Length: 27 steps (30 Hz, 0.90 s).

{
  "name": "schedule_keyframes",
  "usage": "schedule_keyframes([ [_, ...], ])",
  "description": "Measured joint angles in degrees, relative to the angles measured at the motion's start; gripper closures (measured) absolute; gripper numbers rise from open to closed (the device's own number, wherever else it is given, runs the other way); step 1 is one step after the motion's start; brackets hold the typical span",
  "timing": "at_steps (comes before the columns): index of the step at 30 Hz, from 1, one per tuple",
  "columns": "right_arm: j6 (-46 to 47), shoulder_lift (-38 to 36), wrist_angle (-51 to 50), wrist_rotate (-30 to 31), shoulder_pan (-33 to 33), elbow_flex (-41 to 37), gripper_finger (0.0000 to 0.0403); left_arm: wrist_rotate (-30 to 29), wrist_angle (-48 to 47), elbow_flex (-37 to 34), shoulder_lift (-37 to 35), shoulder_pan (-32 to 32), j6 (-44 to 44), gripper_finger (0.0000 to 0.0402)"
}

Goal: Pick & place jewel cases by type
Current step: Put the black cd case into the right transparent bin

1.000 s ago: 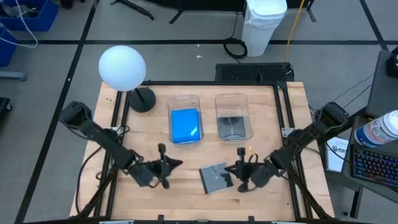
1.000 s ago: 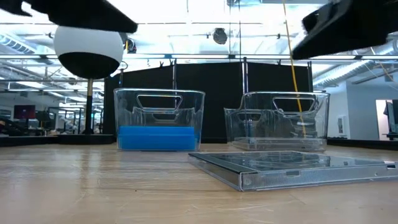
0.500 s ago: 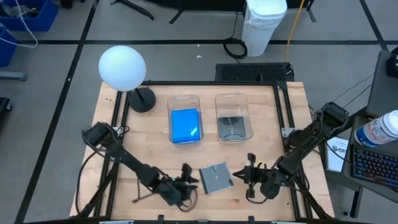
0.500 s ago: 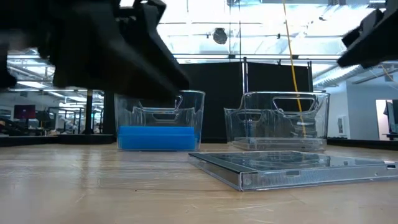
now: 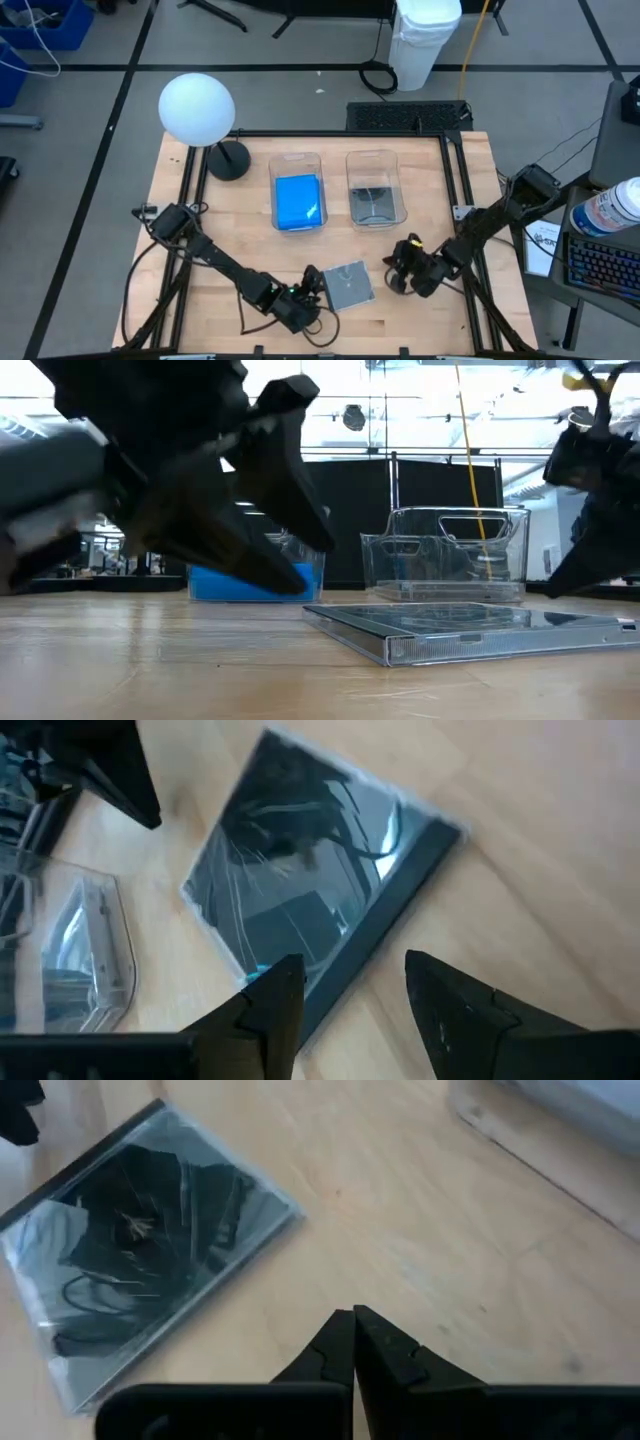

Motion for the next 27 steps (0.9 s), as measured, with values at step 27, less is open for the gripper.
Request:
schedule_keyframes([
  [27,-6.9,9.9,27.1,-6.3,-3.5,-5.2,0.0403,0.6,3.3,0.2,6.3,1.8,5.5,0.022],
])
